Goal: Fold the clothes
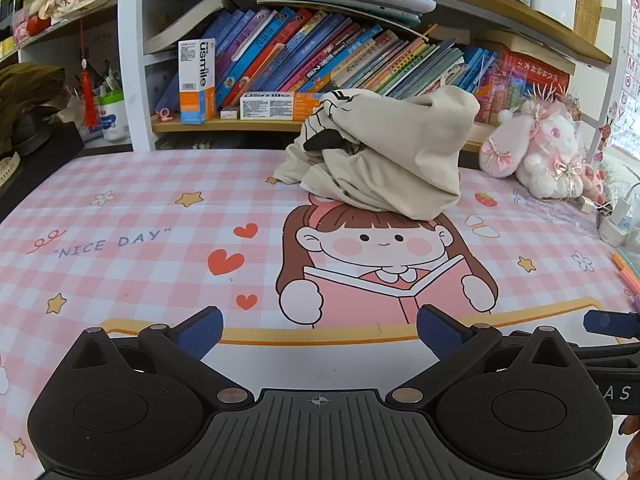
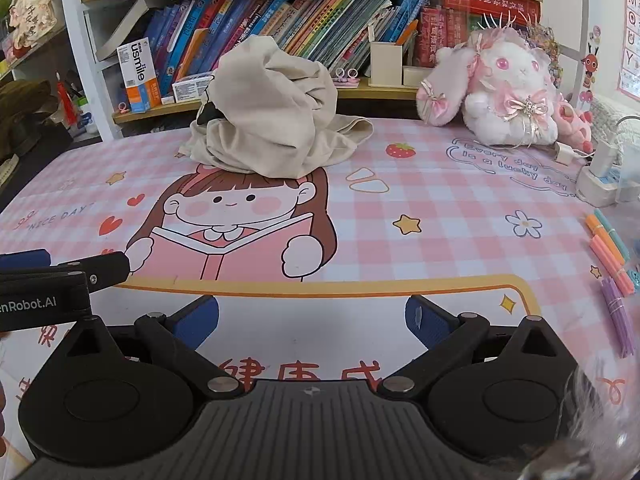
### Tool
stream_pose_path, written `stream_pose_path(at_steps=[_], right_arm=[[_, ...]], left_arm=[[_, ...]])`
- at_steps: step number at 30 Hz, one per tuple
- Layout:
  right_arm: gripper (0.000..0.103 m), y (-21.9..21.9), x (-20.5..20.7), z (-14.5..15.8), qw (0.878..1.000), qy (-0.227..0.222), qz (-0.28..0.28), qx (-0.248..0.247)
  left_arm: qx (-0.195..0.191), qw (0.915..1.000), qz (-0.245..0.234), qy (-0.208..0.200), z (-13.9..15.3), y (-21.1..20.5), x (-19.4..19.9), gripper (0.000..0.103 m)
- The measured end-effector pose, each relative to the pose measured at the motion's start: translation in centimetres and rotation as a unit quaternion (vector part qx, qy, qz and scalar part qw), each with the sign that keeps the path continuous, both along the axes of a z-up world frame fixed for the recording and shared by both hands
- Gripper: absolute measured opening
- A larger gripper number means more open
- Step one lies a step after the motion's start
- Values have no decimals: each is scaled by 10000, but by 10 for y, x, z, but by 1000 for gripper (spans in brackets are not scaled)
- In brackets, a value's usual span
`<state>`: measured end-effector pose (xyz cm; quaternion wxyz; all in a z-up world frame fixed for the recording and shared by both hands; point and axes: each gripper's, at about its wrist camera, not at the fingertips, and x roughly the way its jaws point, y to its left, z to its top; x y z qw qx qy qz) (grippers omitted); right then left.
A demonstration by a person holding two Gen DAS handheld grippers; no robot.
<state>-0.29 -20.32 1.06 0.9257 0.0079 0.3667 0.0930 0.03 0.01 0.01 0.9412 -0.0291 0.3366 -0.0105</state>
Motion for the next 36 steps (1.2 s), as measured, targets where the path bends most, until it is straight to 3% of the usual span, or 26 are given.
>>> stream_pose_path(at_steps=[36], right_arm=[[101, 0, 3, -3, 9999, 145, 9, 47]], left_arm=[[10, 9999, 28, 128, -3, 2, 3, 103]])
